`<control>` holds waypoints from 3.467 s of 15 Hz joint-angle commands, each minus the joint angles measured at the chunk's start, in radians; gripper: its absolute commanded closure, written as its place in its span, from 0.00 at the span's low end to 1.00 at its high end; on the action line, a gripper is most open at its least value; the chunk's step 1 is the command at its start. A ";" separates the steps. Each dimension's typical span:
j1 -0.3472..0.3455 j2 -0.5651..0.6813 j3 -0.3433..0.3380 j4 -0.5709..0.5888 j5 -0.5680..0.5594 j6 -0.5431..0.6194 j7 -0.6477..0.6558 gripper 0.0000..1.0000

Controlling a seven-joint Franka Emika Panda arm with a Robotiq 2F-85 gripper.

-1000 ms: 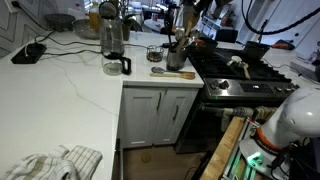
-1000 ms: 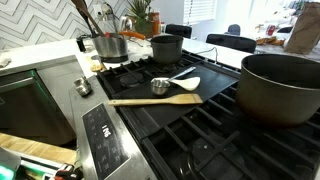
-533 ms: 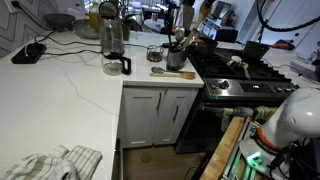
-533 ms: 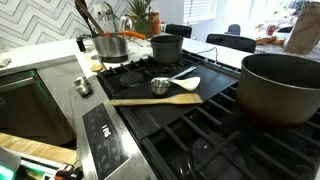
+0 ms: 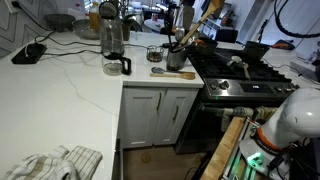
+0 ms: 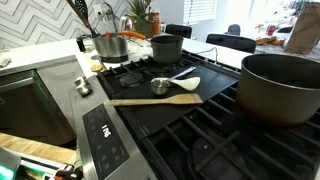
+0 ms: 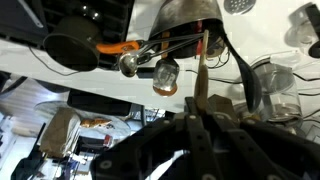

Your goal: Take a wooden spoon from the utensil holder and put it on the countertop

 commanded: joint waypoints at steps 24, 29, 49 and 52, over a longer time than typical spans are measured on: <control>-0.006 -0.126 -0.386 -0.678 1.003 0.399 -0.298 0.94; 0.032 -0.053 -0.388 -0.657 1.047 0.450 -0.314 0.98; 0.304 0.502 -0.275 -0.339 1.559 0.814 -0.538 0.98; 0.319 0.561 -0.267 -0.289 1.596 0.813 -0.557 0.98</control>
